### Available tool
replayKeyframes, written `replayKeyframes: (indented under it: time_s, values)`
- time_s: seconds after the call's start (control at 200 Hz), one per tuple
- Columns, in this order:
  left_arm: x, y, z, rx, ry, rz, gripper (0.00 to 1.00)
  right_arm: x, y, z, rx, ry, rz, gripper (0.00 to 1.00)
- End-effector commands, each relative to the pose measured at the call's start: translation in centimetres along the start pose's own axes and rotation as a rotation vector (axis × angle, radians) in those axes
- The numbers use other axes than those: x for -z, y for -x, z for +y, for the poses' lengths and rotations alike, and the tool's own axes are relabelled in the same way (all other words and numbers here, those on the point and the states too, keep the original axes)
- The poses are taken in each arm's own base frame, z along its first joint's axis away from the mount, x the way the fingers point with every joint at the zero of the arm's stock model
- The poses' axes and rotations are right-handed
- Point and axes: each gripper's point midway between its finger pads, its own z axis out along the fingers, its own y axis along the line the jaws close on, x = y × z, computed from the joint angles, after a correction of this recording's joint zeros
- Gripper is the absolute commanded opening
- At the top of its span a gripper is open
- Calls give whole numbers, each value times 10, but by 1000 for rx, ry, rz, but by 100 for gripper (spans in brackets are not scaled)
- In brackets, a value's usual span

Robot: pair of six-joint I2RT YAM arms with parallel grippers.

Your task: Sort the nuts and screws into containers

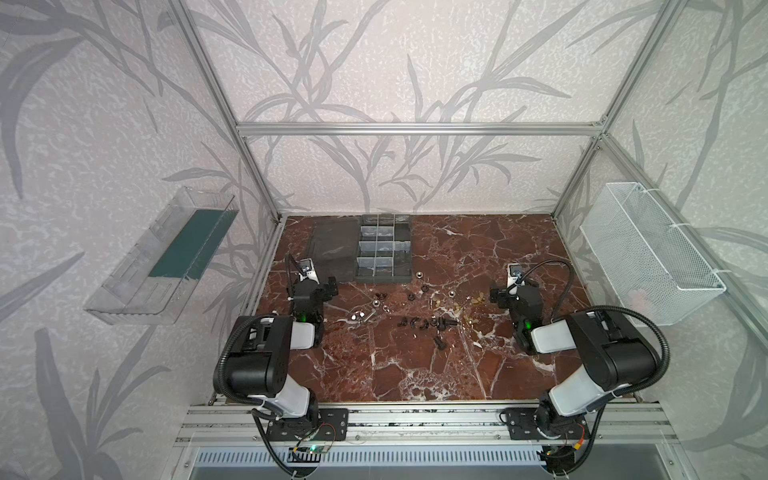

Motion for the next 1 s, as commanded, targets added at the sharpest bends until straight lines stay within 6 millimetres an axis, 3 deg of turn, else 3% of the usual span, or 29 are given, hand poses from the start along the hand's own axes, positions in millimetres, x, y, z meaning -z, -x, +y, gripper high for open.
replayKeyframes:
  time_s: [0.0, 0.995]
  values:
    - [1, -2, 1, -10, -1, -3, 99, -2, 15, -5, -25, -22, -34, 99]
    - [0, -2, 1, -2, -9, -2, 99, -2, 15, -5, -25, -21, -34, 99]
